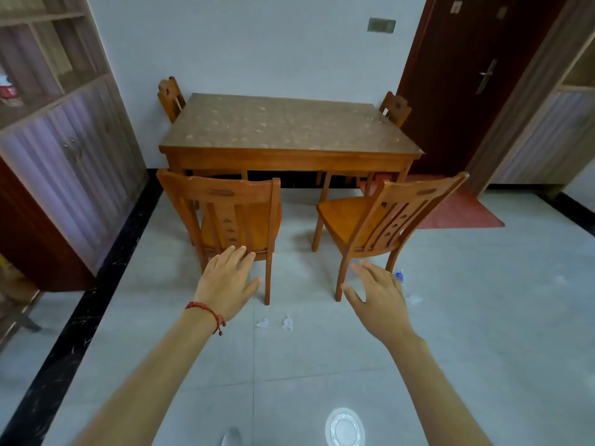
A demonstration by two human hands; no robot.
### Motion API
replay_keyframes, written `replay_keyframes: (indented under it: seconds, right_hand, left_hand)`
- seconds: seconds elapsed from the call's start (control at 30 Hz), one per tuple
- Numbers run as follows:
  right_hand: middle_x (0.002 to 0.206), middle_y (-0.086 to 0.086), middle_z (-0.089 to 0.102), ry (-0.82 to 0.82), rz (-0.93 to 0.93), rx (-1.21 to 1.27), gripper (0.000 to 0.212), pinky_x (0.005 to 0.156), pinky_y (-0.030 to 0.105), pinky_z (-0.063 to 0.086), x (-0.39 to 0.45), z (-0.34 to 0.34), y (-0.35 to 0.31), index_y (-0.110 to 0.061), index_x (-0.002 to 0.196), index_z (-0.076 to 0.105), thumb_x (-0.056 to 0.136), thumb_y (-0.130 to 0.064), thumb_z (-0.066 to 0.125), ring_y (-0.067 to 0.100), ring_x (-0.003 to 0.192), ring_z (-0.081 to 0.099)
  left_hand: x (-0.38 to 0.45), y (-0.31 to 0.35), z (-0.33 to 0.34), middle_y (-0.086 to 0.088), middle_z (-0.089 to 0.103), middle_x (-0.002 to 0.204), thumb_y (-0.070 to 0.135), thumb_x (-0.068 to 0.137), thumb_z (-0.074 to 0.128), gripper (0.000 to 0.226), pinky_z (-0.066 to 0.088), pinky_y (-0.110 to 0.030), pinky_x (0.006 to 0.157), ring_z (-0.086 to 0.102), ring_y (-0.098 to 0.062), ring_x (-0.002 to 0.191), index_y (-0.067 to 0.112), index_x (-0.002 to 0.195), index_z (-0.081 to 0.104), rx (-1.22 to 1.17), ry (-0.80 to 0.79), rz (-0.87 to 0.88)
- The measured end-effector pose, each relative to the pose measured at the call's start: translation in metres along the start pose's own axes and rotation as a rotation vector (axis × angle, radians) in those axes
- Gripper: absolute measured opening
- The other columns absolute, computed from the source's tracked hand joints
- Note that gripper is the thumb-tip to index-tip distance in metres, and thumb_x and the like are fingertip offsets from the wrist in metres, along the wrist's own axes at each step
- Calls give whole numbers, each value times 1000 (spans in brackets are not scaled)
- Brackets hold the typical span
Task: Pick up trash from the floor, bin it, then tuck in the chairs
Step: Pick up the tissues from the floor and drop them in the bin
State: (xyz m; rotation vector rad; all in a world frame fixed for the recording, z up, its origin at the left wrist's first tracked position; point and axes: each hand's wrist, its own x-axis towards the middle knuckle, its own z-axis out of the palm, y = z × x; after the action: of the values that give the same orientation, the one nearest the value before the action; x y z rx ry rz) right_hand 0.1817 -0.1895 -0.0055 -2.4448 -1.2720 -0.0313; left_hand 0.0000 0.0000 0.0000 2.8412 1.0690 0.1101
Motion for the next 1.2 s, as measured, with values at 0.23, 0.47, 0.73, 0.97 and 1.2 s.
replay_keyframes:
  seconds: [0.23, 0.47, 0.73, 0.97, 1.2]
  right_hand:
    - [131, 10, 56, 52, 27, -5, 46, 104, 46, 35, 78, 45, 12, -10, 126, 53, 89, -38, 52, 30, 122, 50]
    - [114, 10, 65, 58, 65, -17, 43, 94, 44, 44, 157, 92, 15, -8, 114, 61, 85, -38, 49, 31, 107, 60]
    - [111, 8, 66, 18, 107, 41, 46, 95, 41, 44, 212, 133, 5, -10, 108, 61, 86, -42, 37, 29, 105, 62]
    - [109, 10, 67, -45, 88, 71, 45, 92, 42, 46, 243, 170, 31, -8, 112, 61, 85, -38, 41, 29, 101, 64]
    - [109, 10, 68, -115, 27, 112, 44, 92, 44, 47, 262, 204, 63, -9, 111, 62, 85, -38, 41, 27, 101, 64]
  left_hand:
    - [84, -26, 26, -5, 26, 151, 46, 94, 31, 57, 17, -37, 113, 18, -23, 140, 16, 141, 25, 17, 4, 59]
    - [175, -52, 60, -5, 23, 152, 45, 94, 30, 57, 14, -37, 114, 14, -22, 141, 16, 142, 23, 6, -117, 93]
    - [235, -74, 95, -3, 20, 152, 41, 94, 32, 54, 12, -34, 114, 13, -20, 141, 17, 142, 23, -35, -171, 110]
    - [261, -78, 138, -9, 68, 109, 36, 75, 66, 40, 52, -41, 82, 63, -27, 105, 10, 105, 65, -8, -153, 61]
    - [272, -64, 176, -5, 69, 108, 45, 89, 23, 57, 52, -36, 82, 65, -23, 102, 13, 106, 66, -32, -237, 15]
